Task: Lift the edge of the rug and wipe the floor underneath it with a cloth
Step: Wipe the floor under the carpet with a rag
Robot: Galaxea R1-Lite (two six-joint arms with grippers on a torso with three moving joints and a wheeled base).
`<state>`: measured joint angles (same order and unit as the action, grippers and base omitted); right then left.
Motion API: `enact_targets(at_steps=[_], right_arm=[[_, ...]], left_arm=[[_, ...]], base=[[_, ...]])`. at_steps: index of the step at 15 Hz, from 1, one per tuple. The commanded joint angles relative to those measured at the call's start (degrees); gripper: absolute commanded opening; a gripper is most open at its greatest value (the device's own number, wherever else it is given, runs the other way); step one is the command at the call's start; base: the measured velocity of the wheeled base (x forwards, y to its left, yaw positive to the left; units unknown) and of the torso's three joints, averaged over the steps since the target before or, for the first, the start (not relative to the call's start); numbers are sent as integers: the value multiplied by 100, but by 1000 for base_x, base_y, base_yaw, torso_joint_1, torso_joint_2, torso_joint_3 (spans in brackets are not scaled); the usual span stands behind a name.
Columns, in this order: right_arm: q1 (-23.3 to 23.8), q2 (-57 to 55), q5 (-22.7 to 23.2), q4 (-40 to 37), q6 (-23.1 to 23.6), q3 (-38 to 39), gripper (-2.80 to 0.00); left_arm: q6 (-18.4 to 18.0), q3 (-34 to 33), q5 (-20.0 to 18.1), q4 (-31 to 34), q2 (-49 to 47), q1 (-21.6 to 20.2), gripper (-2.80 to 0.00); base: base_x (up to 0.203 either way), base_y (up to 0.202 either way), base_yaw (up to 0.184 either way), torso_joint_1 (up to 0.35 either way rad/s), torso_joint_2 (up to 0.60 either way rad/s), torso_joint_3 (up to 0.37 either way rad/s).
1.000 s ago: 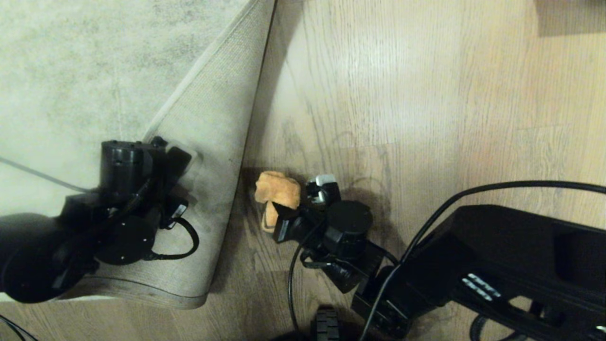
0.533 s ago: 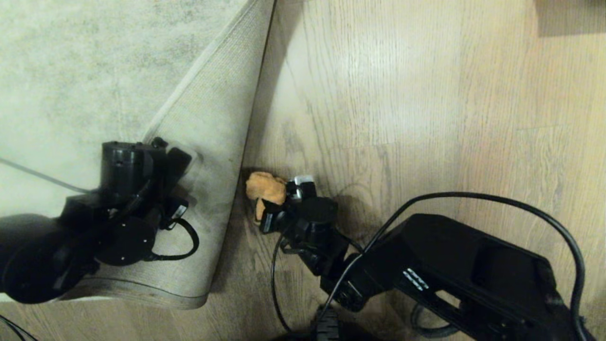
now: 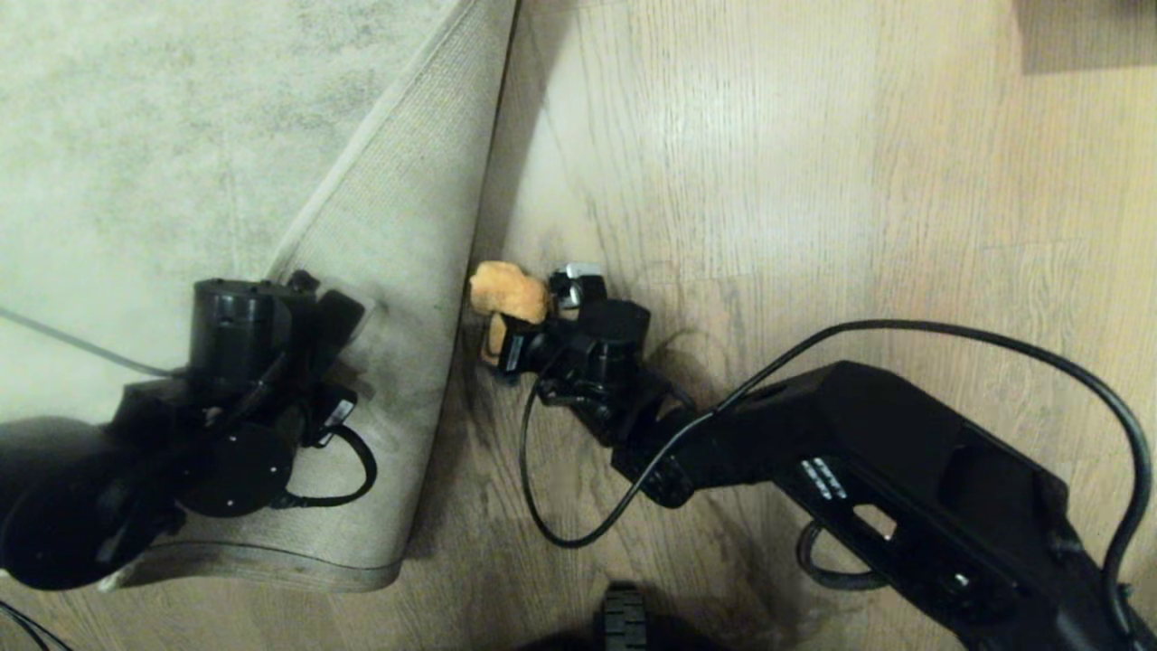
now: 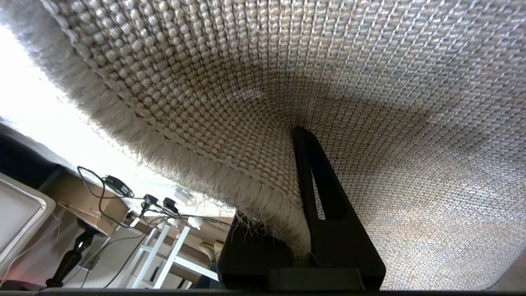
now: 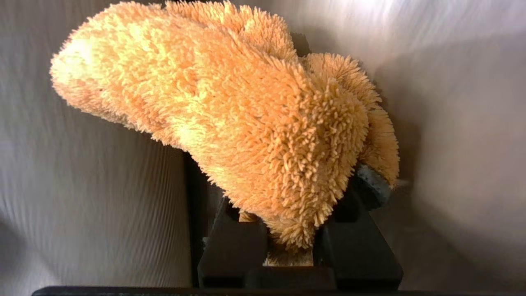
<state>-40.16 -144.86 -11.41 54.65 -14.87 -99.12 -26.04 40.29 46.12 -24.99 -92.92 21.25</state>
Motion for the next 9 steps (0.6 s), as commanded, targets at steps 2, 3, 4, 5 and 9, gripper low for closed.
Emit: enact_targets(at_steps=[2, 3, 4, 5, 9], right_arm=[[278, 465, -91, -33, 243, -23, -280], [303, 592, -94, -33, 277, 12, -280], [317, 723, -97, -34, 288, 83, -280], [322, 909, -98, -34, 291, 248, -280], [310, 1745, -90, 51, 289, 1572, -280]], left_arm=[[-15, -57, 20, -15, 81, 2, -280], [-15, -93, 29, -15, 81, 2, -280], [-15, -109, 29, -15, 81, 10, -280], [-15, -109, 29, -15, 81, 2, -280], [-24, -83, 19, -15, 98, 11, -280]], base=[[0, 0, 0, 0, 0, 0], [0, 0, 0, 0, 0, 0], [0, 0, 0, 0, 0, 0], [0, 0, 0, 0, 0, 0], [0, 0, 0, 0, 0, 0]])
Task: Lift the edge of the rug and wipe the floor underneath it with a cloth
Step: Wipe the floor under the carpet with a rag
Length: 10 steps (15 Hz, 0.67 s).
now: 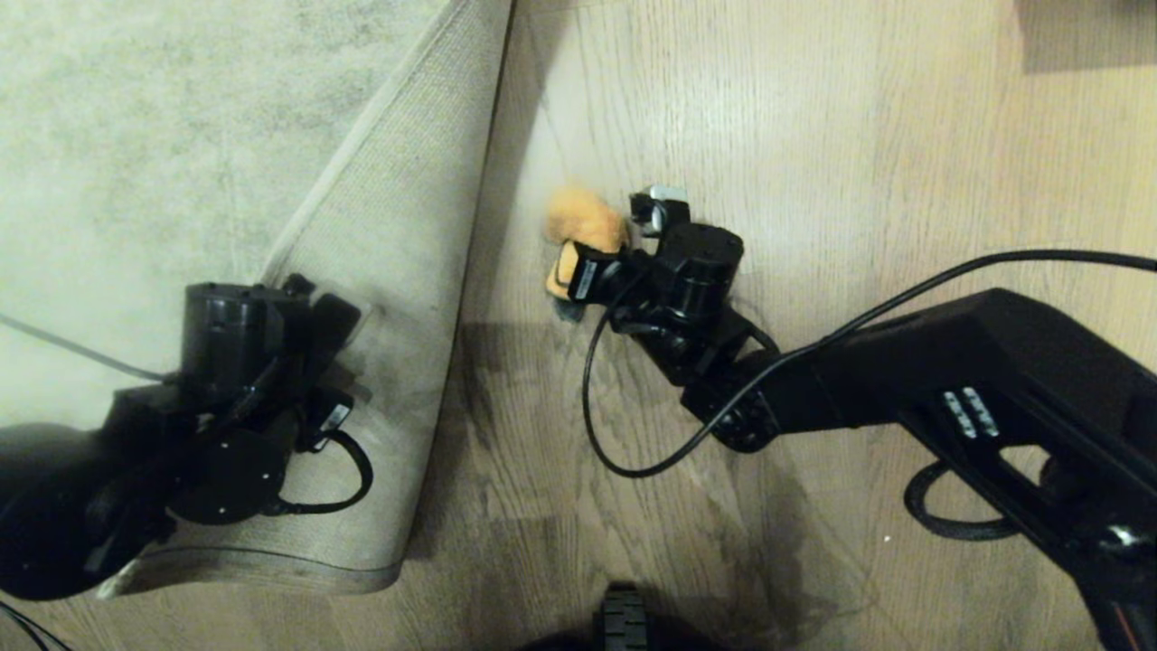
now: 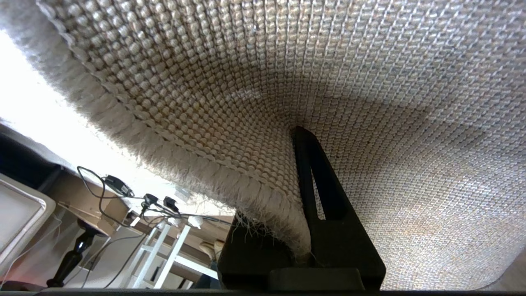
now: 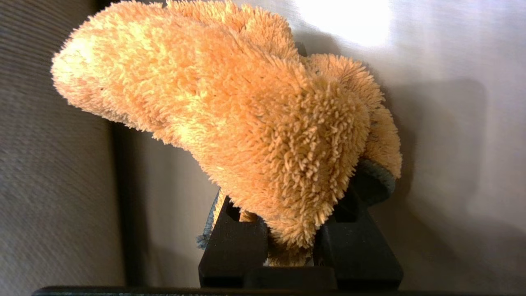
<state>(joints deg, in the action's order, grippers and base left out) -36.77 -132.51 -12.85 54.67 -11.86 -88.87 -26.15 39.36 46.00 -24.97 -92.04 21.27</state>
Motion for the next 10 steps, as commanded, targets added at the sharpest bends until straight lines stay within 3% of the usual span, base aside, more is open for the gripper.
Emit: enact_targets(at_steps=[1, 5, 7, 10], right_arm=[[-30, 730, 58, 77, -20, 931, -280], [-118, 1537, 69, 481, -40, 2959, -280], [-329, 1661, 71, 1044, -46, 3837, -280], [-741, 1181, 72, 1736, -113, 4045, -280]], left_arm=[[-13, 19, 32, -17, 11, 8, -280], [-4, 1, 24, -17, -16, -18, -280], [-4, 19, 24, -17, -63, -9, -280], [-4, 28, 24, -17, -77, -18, -280]], base=[[0, 0, 0, 0, 0, 0], [0, 0, 0, 0, 0, 0], [0, 0, 0, 0, 0, 0], [0, 0, 0, 0, 0, 0]])
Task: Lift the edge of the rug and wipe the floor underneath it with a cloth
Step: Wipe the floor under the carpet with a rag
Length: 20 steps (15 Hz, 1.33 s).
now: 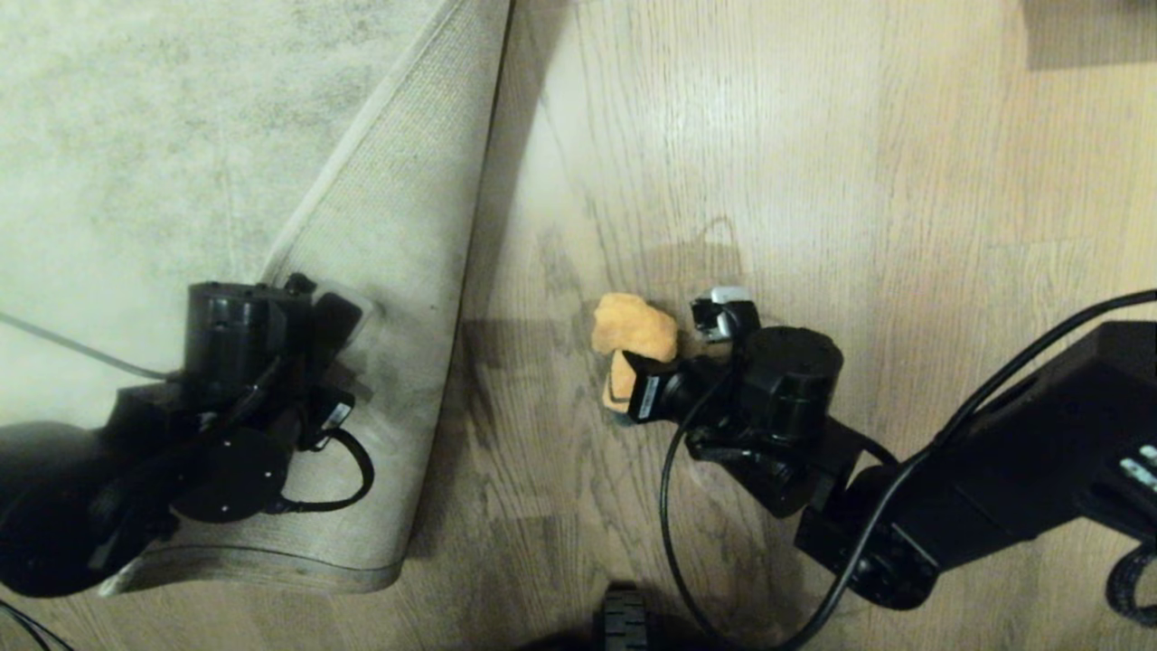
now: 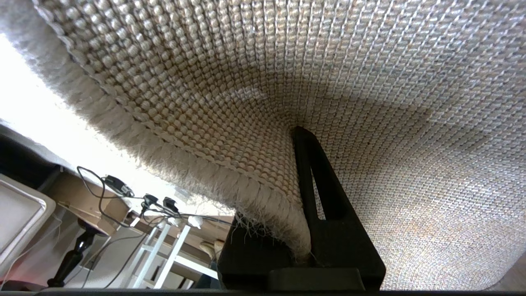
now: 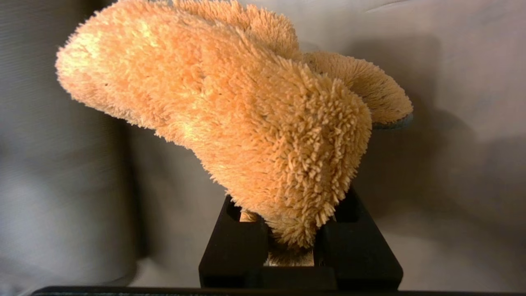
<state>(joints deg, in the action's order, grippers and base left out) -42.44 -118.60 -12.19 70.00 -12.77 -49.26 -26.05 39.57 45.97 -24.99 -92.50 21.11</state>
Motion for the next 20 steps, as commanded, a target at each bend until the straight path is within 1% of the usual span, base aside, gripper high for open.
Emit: enact_targets(at_steps=[1, 3, 5, 10, 13, 17, 19, 20], right_arm=[[-277, -416, 6, 276, -37, -46, -280], [-460, -855, 8, 317, -53, -444, -280], [-545, -1328, 8, 304, -57, -929, -280], [-517, -2408, -2, 108, -195, -2599, -280], [-272, -2788, -3, -322, -213, -3678, -280], [140, -2974, -9, -1164, -215, -5100, -280], [366, -2851, -19, -1453, -209, -5495, -280], [429, -2712, -25, -1519, -208, -5509, -280]], left_arm=[[-5, 7, 26, -15, -31, -2, -280], [-5, 7, 35, -15, -57, -2, -280], [-5, 7, 35, -15, -61, -2, -280], [-5, -2, 44, -15, -31, -28, -280], [-5, -37, 44, -15, -31, -28, -280], [-5, -37, 44, -15, -57, -28, -280], [-5, -55, 44, -15, -49, -28, -280], [-5, -55, 44, -15, -49, -28, -280]], base=[[0, 0, 0, 0, 0, 0], [0, 0, 0, 0, 0, 0], [0, 0, 0, 0, 0, 0], [0, 0, 0, 0, 0, 0], [0, 0, 0, 0, 0, 0], [0, 0, 0, 0, 0, 0], [0, 0, 0, 0, 0, 0], [0, 0, 0, 0, 0, 0]])
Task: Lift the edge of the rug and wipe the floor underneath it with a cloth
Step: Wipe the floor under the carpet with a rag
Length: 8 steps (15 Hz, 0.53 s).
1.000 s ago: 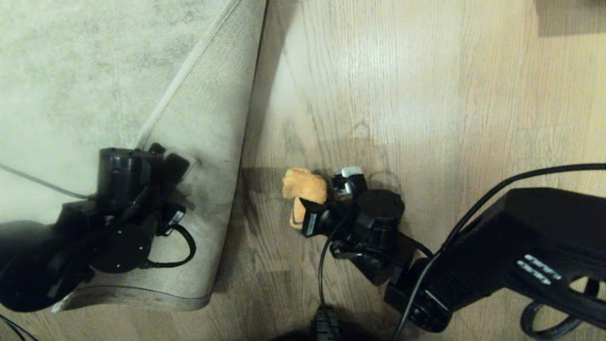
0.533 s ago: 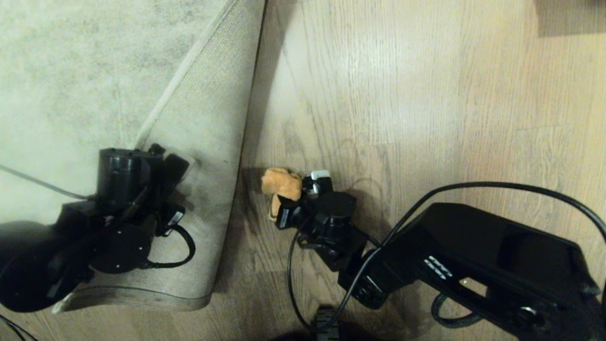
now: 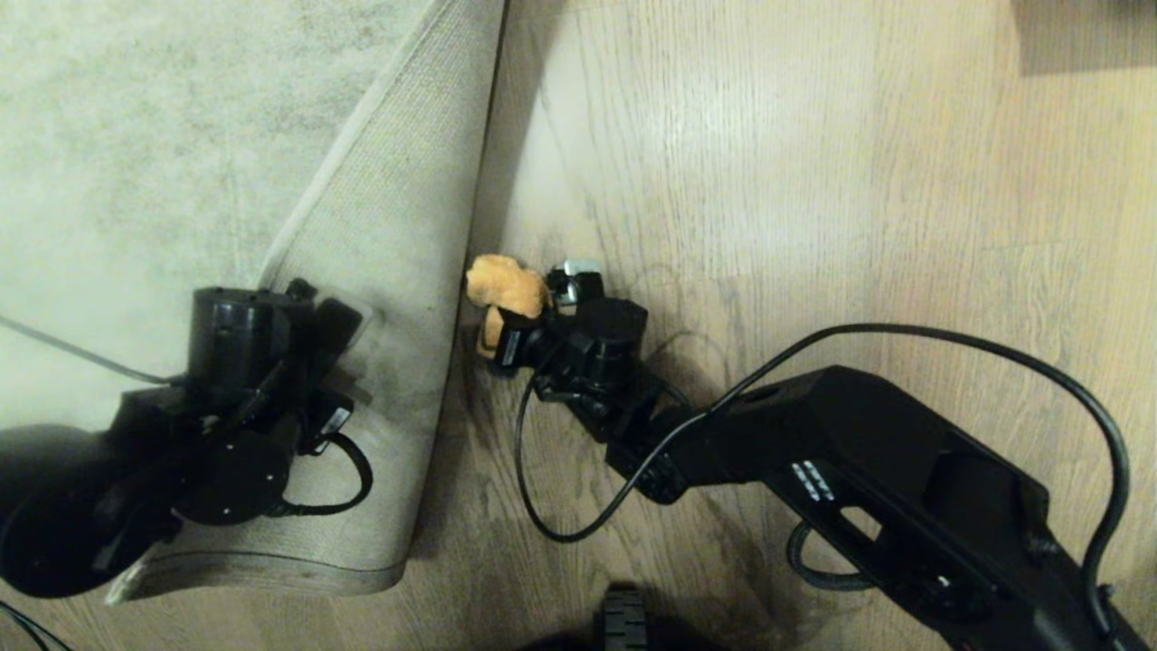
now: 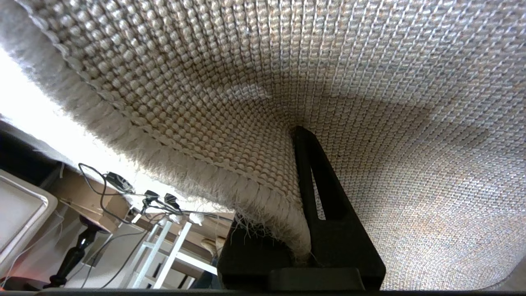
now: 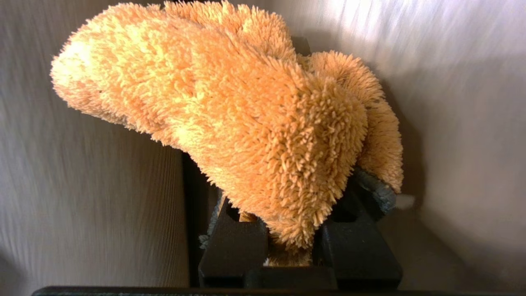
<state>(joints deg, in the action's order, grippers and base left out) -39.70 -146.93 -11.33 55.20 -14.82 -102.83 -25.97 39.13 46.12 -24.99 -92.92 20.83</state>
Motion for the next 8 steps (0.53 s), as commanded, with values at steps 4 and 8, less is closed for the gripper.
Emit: enact_targets(at_steps=[4, 8], right_arm=[[278, 731, -132, -114, 32, -14, -280], [328, 1474, -148, -118, 69, 804, -280]], left_arm=[[-14, -20, 20, -15, -24, 8, -280], [-14, -12, 20, -15, -7, 16, -280]], base=[[0, 0, 0, 0, 0, 0], [0, 0, 0, 0, 0, 0]])
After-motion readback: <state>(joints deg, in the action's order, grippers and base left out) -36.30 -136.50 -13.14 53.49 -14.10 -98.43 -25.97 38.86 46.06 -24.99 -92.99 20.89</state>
